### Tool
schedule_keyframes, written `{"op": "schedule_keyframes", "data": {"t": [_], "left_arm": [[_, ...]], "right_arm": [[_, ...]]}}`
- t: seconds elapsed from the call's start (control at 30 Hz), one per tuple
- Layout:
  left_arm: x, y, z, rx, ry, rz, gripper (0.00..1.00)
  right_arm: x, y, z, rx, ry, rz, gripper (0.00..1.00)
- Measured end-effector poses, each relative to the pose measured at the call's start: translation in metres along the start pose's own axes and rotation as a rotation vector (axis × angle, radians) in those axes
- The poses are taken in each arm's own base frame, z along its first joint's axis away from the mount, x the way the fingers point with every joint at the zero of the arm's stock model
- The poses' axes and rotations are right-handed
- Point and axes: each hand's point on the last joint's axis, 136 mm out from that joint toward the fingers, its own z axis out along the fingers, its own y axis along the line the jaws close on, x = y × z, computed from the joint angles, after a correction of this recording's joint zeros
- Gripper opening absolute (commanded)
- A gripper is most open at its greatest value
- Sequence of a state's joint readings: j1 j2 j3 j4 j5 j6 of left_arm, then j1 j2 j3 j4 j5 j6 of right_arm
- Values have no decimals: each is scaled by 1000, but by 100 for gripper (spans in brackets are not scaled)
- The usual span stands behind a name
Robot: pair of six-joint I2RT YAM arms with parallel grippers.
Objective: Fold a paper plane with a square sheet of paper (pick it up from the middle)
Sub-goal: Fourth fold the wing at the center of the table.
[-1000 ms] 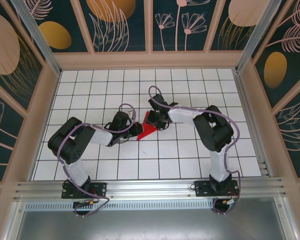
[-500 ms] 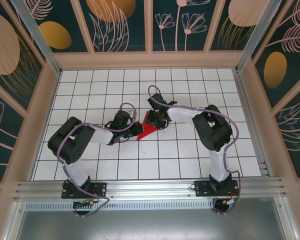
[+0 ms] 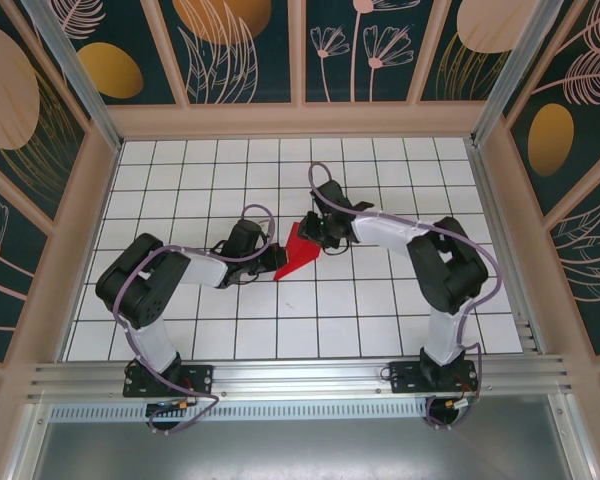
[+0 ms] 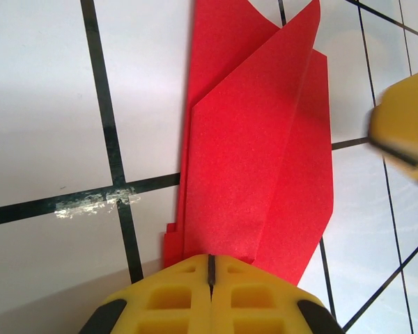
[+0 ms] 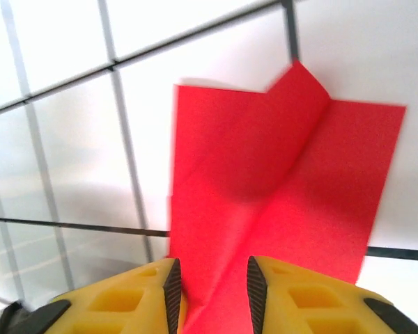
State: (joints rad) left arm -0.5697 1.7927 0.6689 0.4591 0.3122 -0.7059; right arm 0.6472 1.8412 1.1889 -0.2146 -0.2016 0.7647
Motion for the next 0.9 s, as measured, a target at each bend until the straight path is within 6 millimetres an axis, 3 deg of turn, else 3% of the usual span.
{"op": "schedule_keyframes", "data": {"t": [0.13,0.3,0.9], "left_arm": [[0,0,0,-3,4,2,0],[0,0,0,-8,5,1,0],[0,0,1,-10,7,1,0]], "right_arm": [[3,20,-6,-101,8,-41,11],[23,22,5,-131,66,-64,5],[53,-8,38,-94,157,-48,1]]}}
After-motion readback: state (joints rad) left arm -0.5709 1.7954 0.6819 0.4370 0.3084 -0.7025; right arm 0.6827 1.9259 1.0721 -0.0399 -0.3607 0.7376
